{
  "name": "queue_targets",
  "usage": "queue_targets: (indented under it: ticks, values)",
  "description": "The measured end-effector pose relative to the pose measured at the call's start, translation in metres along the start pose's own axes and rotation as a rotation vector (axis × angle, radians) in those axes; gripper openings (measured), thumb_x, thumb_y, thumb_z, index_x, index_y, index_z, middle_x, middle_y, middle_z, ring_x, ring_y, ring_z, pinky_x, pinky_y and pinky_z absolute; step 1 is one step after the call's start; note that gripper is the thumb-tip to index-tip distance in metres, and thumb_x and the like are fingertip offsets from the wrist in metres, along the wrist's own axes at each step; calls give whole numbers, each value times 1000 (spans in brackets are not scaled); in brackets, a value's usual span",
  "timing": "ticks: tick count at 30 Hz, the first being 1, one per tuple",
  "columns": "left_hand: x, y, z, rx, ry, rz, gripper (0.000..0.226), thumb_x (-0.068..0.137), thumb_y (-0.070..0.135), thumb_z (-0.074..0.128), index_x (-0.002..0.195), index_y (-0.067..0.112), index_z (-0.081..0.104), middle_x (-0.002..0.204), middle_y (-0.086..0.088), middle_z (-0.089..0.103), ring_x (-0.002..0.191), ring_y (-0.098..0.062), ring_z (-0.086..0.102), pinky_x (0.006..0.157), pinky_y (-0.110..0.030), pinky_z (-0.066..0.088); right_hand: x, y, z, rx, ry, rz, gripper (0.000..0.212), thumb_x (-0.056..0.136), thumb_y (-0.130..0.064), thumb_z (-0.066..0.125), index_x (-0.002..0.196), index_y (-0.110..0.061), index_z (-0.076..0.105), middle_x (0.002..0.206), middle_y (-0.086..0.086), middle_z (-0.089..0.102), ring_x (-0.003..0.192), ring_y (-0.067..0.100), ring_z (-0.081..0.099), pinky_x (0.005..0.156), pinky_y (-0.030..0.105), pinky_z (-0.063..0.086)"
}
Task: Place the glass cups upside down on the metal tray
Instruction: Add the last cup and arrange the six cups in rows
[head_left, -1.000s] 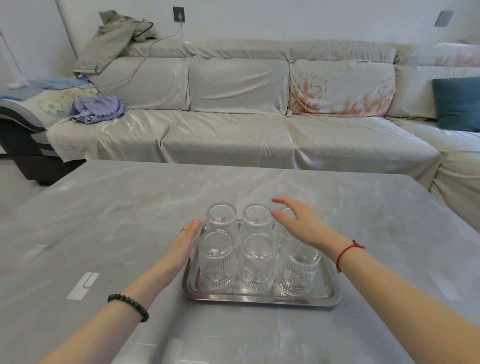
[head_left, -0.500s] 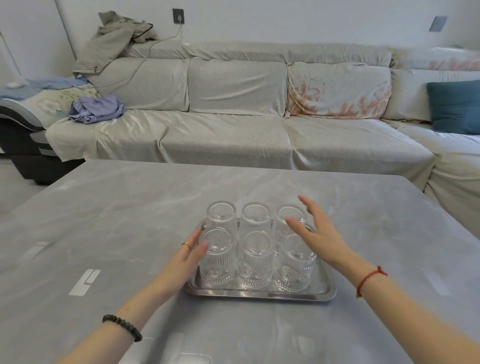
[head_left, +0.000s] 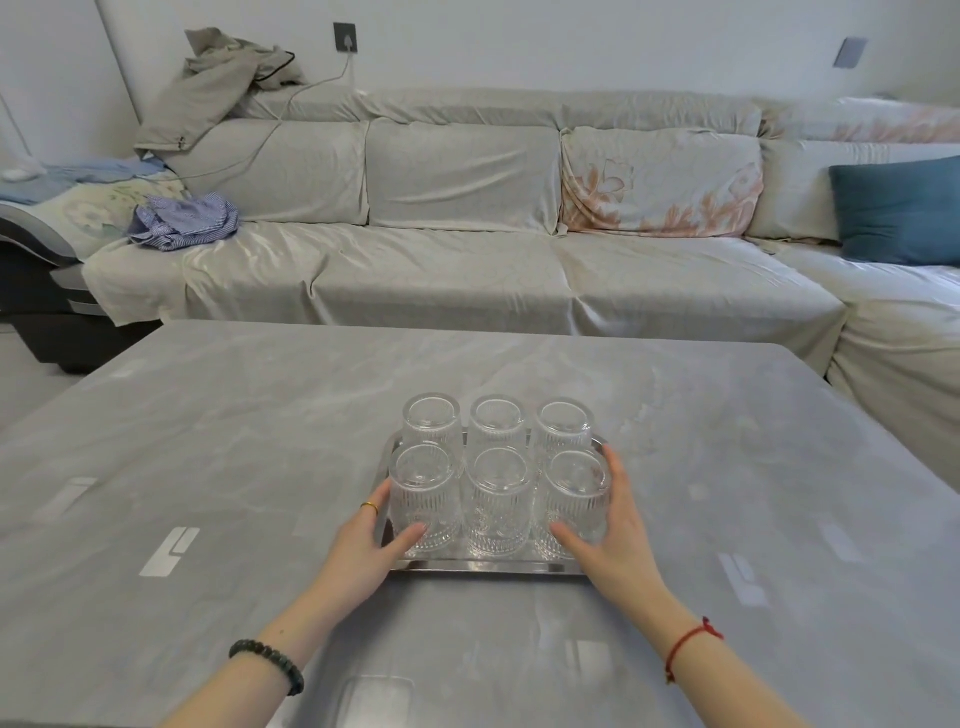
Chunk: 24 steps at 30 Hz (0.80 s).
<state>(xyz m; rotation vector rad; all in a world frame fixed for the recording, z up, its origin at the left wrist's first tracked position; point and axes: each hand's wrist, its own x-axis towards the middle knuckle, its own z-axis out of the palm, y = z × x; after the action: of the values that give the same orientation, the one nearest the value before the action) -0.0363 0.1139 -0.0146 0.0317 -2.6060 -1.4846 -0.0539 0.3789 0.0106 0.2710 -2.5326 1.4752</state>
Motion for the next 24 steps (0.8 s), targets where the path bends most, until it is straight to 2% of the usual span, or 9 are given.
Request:
queue_targets:
  ticks: [2, 5, 8, 10, 12, 15, 19, 22, 24]
  values:
    - [-2, -1, -3, -10, -6, -17, 69, 78, 32, 67, 137, 23, 32, 137, 11, 45, 126, -6, 41, 102, -25, 33, -9, -1, 0, -12, 113, 32, 91, 71, -12, 74, 140, -23, 16, 143, -6, 27, 131, 6, 26, 110, 28, 23]
    - [-8, -4, -6, 35, -6, -31, 75, 77, 32, 67, 139, 20, 27, 137, 9, 45, 117, -1, 47, 98, -23, 36, -34, -4, 7, -36, 329, -118, 62, 73, 1, 69, 121, -25, 41, 116, 1, 50, 103, 2, 45, 94, 9, 33]
    - [-14, -6, -6, 101, -3, -41, 76, 78, 30, 67, 140, 18, 25, 100, 15, 54, 77, 12, 44, 76, -17, 35, -54, -12, 27, -21, 80, -213, 52, 75, -1, 60, 105, -42, 44, 99, -14, 55, 92, -1, 51, 85, 3, 36]
    - [-15, -6, -6, 119, -11, -51, 76, 78, 30, 67, 140, 19, 24, 80, 25, 41, 69, 11, 40, 66, -12, 37, -53, -13, 39, -33, -26, -175, 51, 77, 0, 58, 102, -42, 43, 99, -20, 51, 95, -1, 51, 87, 3, 35]
    - [-17, -4, -6, 119, -28, -54, 77, 77, 31, 67, 140, 20, 23, 75, 27, 37, 67, 10, 41, 66, -7, 38, -44, -14, 44, -10, -10, -107, 47, 78, 2, 57, 100, -37, 44, 98, -16, 52, 96, -1, 50, 85, 2, 35]
    - [-20, -2, -7, 121, -54, -58, 79, 76, 32, 69, 140, 21, 23, 75, 21, 49, 64, 7, 51, 66, -1, 38, -33, -12, 45, -7, -50, -43, 40, 80, -1, 56, 101, -33, 45, 102, -10, 53, 100, -5, 49, 82, 8, 39]
    - [-21, -2, -7, 135, -62, -46, 79, 76, 32, 69, 140, 20, 25, 79, 20, 54, 65, 5, 53, 64, -1, 37, -32, -12, 42, -20, -76, -47, 36, 80, -3, 56, 99, -32, 48, 100, -14, 54, 101, -9, 48, 82, 5, 39]
    - [-22, -3, -6, 95, -60, -35, 79, 75, 31, 70, 139, 24, 25, 78, 13, 61, 71, 10, 56, 61, -3, 38, -35, -15, 45, -15, -68, -84, 33, 80, -2, 56, 98, -29, 52, 96, -13, 56, 96, -1, 53, 83, 12, 42]
    - [-23, -3, -5, 87, -57, -28, 79, 75, 31, 70, 139, 26, 25, 76, 12, 59, 76, 12, 55, 62, -2, 37, -37, -18, 50, -27, -116, -138, 31, 79, -1, 55, 102, -23, 56, 94, -13, 56, 93, 1, 54, 83, 8, 40]
